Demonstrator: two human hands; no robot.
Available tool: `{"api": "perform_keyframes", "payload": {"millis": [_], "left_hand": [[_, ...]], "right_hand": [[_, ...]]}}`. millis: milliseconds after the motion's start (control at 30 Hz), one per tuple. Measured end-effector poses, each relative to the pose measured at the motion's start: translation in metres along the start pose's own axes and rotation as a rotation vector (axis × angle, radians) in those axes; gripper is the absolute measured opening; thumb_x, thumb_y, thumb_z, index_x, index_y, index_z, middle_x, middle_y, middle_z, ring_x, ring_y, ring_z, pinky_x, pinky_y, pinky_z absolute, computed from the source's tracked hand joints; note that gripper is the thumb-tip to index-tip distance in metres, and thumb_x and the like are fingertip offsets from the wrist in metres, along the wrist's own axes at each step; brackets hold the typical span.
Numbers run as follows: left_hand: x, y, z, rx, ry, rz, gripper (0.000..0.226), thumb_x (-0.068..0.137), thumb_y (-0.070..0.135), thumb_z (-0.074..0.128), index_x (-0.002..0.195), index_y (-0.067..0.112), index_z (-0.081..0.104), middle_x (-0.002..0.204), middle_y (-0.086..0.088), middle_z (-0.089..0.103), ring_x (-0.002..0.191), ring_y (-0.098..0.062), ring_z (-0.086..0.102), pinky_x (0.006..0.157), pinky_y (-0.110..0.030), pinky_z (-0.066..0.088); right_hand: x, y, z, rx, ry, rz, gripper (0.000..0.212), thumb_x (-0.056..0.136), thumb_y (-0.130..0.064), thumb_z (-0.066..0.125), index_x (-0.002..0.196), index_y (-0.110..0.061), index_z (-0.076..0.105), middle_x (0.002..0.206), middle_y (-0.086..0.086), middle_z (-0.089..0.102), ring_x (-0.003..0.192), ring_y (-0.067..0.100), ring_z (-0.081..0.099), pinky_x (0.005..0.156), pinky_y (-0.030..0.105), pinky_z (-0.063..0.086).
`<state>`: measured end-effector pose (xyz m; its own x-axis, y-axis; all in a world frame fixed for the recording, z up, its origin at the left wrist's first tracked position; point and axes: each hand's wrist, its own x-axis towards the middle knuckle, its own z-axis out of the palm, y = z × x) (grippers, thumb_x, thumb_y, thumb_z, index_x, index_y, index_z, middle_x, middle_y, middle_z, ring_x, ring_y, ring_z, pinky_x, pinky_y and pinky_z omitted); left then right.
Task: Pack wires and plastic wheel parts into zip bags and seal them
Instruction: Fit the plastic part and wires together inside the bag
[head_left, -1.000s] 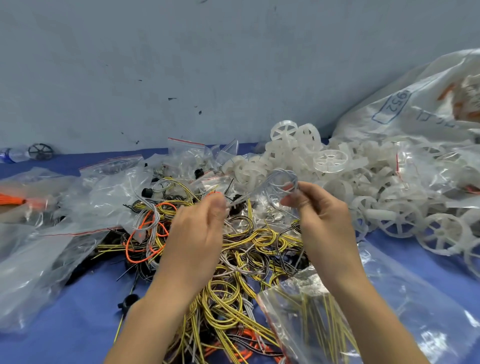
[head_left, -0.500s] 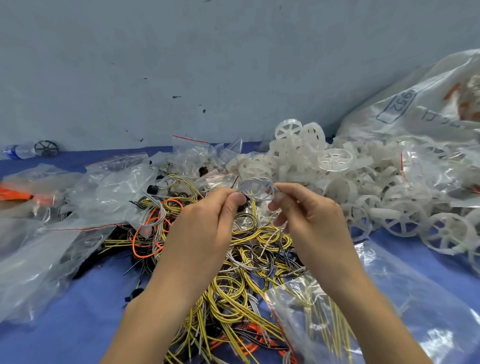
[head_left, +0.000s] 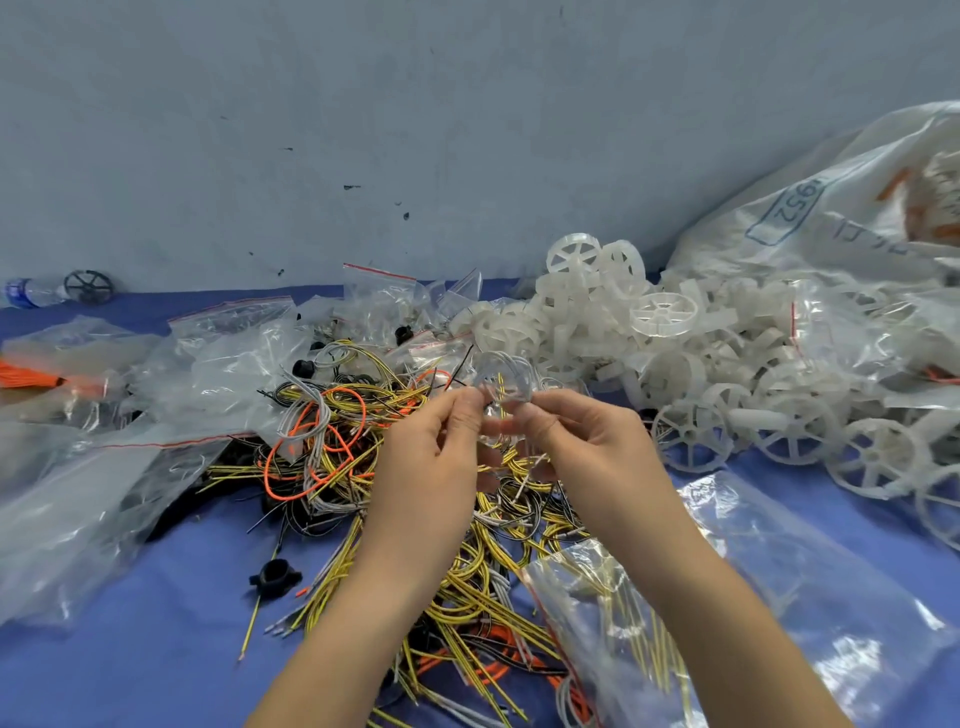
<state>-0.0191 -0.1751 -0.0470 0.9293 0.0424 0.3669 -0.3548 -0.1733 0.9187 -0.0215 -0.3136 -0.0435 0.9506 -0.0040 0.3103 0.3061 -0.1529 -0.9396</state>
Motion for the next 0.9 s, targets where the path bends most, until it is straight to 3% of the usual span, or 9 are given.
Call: {"api": "perform_keyframes", "payload": {"millis": [67,167,333,433,500,600,700,800,900], "left_hand": [[-0.007,0.002,0.01,-0.163,-0.02,-0.075,0.03,0.102,0.031,0.045,0.096,0.023,0.073,0.088,-0.001,0.074,0.082,-0.019,0.071,0.064,-0.034,0.06],[-0.015,0.003,0.02,-0.217,-0.047,-0.072,0.032,0.103,0.03,0.042,0.095,0.02,0.072,0.085,-0.008,0.073,0.084,-0.016,0.07,0.069,-0.035,0.06],[-0.021,0.006,0.019,-0.185,-0.151,-0.069,0.031,0.104,0.024,0.038,0.095,0.019,0.067,0.079,0.004,0.073,0.067,-0.009,0.07,0.058,-0.016,0.053],[-0.02,0.005,0.013,-0.034,-0.193,-0.046,0.03,0.104,0.022,0.039,0.085,0.021,0.063,0.064,0.007,0.061,0.052,-0.007,0.055,0.049,-0.017,0.045],[-0.02,0.003,0.008,0.066,-0.23,-0.017,0.029,0.104,0.022,0.04,0.083,0.02,0.06,0.058,0.007,0.053,0.05,-0.008,0.049,0.048,-0.02,0.04],[-0.02,0.0,-0.001,0.179,-0.238,-0.003,0.027,0.102,0.023,0.043,0.083,0.027,0.061,0.052,0.006,0.05,0.046,-0.004,0.046,0.047,-0.016,0.036],[-0.019,-0.002,-0.014,0.132,-0.206,-0.107,0.022,0.101,0.023,0.049,0.093,0.032,0.067,0.059,0.005,0.055,0.053,-0.008,0.055,0.061,-0.028,0.052],[-0.021,0.0,-0.024,0.036,-0.162,-0.205,0.02,0.099,0.016,0.053,0.095,0.022,0.071,0.064,0.009,0.058,0.053,-0.009,0.055,0.065,-0.034,0.057],[-0.023,0.005,-0.029,0.001,-0.143,-0.243,0.018,0.097,0.012,0.055,0.099,0.017,0.072,0.063,0.009,0.06,0.052,-0.008,0.054,0.064,-0.033,0.059]], "right_hand": [[-0.004,-0.003,0.002,0.127,-0.004,0.036,0.018,0.092,-0.024,0.067,0.084,-0.035,0.077,0.077,-0.011,0.075,0.068,-0.002,0.066,0.058,0.014,0.051],[-0.011,-0.006,0.003,0.33,-0.029,0.122,0.013,0.094,-0.014,0.064,0.095,-0.016,0.077,0.072,-0.003,0.073,0.062,0.004,0.066,0.055,0.014,0.05],[-0.014,-0.004,-0.002,0.297,-0.016,0.152,0.013,0.093,-0.015,0.066,0.094,-0.009,0.078,0.068,0.002,0.066,0.061,0.013,0.06,0.062,0.036,0.057],[-0.016,-0.004,-0.009,0.209,-0.051,0.157,0.012,0.091,-0.019,0.069,0.09,-0.013,0.078,0.071,0.0,0.068,0.06,0.007,0.057,0.053,0.02,0.047],[-0.015,-0.006,-0.013,0.148,-0.06,0.185,0.012,0.09,-0.025,0.071,0.091,-0.015,0.077,0.073,-0.004,0.069,0.057,0.005,0.058,0.048,0.018,0.045],[-0.018,-0.006,-0.019,-0.246,-0.015,0.228,0.029,0.082,-0.052,0.072,0.097,-0.028,0.063,0.082,-0.008,0.068,0.061,0.002,0.062,0.051,0.02,0.045],[-0.031,-0.012,-0.028,-0.721,-0.195,0.254,0.046,0.076,-0.069,0.066,0.1,-0.033,0.051,0.085,-0.01,0.062,0.073,0.006,0.06,0.064,0.031,0.048],[-0.049,-0.019,-0.028,-0.955,-0.466,0.371,0.062,0.074,-0.072,0.065,0.111,-0.028,0.042,0.094,-0.01,0.058,0.088,0.015,0.059,0.074,0.034,0.048],[-0.063,-0.022,-0.021,-1.153,-0.595,0.429,0.063,0.079,-0.061,0.065,0.122,-0.023,0.039,0.119,0.0,0.058,0.108,0.024,0.059,0.083,0.035,0.046]]}}
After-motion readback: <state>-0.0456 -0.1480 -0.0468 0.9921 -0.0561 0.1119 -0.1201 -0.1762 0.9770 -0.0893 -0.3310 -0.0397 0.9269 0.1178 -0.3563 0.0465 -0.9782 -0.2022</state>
